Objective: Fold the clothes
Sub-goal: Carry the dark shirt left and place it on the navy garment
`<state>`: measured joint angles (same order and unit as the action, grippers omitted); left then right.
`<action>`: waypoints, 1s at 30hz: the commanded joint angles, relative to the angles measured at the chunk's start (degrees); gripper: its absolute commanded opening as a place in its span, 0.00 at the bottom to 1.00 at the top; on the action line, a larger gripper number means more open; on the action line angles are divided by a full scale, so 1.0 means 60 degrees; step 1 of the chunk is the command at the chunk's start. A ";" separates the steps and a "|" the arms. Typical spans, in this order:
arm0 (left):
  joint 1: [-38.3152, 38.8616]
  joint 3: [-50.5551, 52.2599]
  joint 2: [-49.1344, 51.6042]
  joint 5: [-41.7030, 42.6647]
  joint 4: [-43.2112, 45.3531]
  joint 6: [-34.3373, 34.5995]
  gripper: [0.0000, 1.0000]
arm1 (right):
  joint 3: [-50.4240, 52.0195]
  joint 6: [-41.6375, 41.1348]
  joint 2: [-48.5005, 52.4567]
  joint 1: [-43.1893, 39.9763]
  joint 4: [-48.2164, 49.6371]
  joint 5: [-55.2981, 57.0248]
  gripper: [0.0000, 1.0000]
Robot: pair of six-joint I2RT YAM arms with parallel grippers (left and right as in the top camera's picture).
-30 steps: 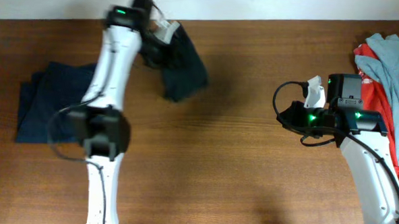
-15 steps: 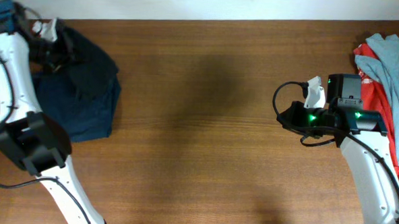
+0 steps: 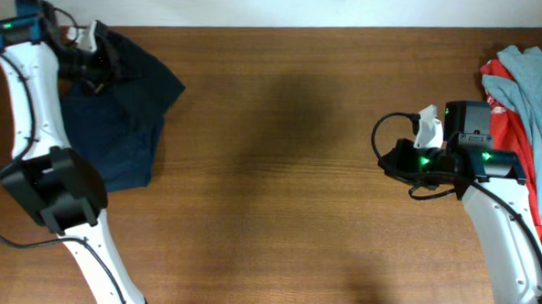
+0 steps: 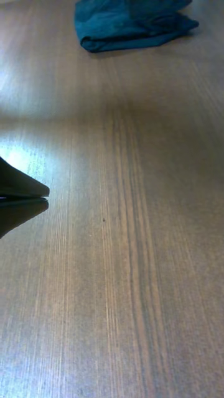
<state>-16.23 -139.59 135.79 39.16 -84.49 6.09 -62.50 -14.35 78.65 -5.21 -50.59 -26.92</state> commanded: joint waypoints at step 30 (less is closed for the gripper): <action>-0.3271 0.5220 -0.0295 -0.0725 0.3803 -0.0685 0.08 | -0.0044 0.0058 0.0022 -0.0018 -0.0036 0.0135 0.05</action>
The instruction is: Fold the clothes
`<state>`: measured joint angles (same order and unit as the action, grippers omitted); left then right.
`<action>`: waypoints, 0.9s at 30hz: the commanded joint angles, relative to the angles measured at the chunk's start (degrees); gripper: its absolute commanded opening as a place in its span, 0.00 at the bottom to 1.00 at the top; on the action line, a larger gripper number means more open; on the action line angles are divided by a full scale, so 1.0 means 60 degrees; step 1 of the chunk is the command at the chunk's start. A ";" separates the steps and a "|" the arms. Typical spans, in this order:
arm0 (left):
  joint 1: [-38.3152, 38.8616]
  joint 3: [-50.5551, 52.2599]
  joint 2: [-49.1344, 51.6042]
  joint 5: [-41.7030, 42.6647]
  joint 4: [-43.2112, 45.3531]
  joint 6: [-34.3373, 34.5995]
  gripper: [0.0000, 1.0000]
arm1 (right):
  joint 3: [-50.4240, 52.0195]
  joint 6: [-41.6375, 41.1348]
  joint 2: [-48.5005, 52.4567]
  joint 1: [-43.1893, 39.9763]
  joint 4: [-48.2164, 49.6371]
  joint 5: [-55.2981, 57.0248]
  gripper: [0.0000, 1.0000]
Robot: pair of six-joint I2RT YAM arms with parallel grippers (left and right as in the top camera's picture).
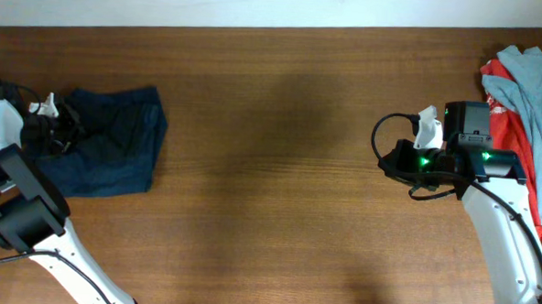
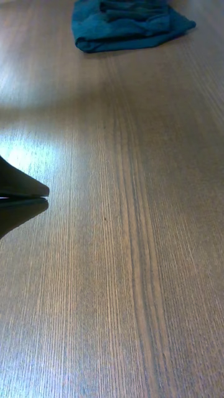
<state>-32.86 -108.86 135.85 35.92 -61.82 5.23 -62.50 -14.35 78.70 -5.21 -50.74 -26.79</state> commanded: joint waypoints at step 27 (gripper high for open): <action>-0.0907 -0.0015 -0.4386 -0.2353 -0.1235 -0.1282 0.33 | -0.0044 0.0058 0.0018 -0.0018 -0.0007 0.0117 0.06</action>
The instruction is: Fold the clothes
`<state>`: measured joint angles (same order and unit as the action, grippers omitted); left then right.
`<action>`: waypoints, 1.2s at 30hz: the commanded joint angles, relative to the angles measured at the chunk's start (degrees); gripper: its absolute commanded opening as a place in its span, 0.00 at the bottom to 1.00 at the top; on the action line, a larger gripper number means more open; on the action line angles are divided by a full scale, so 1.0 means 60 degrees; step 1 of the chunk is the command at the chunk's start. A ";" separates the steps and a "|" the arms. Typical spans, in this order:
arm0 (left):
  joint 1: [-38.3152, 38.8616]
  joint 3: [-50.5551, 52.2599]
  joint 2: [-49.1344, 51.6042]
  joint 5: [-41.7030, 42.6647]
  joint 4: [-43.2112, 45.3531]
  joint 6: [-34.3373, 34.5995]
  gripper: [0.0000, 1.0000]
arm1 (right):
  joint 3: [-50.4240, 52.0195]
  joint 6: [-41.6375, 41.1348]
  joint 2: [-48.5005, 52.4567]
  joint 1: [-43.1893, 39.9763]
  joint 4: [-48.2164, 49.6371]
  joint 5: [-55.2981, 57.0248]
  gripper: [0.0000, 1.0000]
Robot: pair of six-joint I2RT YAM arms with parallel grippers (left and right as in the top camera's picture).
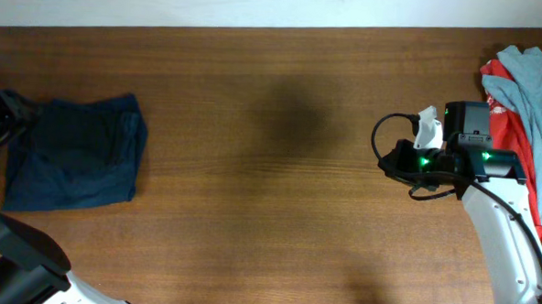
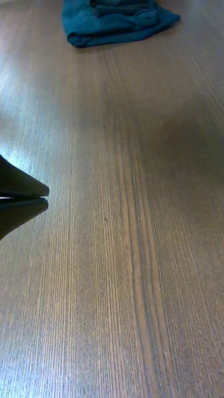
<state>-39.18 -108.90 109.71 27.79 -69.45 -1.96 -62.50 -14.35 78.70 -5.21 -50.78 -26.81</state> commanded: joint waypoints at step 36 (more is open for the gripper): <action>0.1985 -0.1410 -0.0138 -0.2663 -0.0634 0.0102 0.27 | -0.0080 0.0062 0.0015 -0.0022 -0.0146 0.0084 0.06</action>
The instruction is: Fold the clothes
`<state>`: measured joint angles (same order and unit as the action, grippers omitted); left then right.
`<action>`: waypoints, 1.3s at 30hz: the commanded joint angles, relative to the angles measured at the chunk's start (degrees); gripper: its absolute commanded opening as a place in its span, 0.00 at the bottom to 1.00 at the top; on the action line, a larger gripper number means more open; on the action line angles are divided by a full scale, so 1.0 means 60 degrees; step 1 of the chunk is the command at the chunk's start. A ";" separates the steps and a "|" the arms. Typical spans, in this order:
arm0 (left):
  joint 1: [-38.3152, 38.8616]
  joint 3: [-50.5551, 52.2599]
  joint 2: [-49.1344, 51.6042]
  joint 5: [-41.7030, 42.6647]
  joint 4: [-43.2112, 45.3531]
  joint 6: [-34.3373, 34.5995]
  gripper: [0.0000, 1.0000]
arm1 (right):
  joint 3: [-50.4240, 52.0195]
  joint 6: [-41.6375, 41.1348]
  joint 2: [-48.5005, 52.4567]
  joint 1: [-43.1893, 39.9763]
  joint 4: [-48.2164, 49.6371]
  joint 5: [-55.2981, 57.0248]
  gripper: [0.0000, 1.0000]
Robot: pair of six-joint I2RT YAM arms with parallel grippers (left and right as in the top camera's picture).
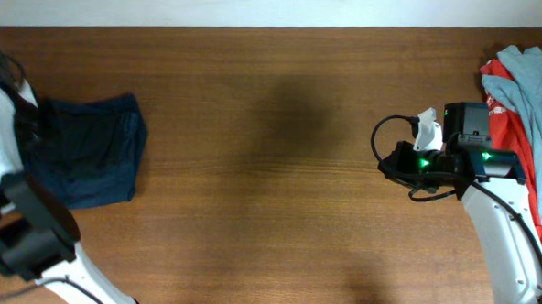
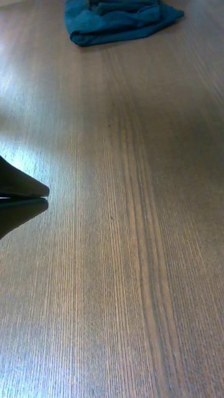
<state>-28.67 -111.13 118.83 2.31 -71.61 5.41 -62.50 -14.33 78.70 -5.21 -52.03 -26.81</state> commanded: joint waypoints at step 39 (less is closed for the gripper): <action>0.5235 -0.1617 -0.4699 0.1071 -0.2371 -0.3064 0.99 | -0.5748 0.1421 -0.1246 -0.0025 -0.2051 0.2830 0.99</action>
<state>2.57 -120.95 90.54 8.97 -85.95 -12.45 -96.33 -5.98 70.72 -5.21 -64.34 -11.05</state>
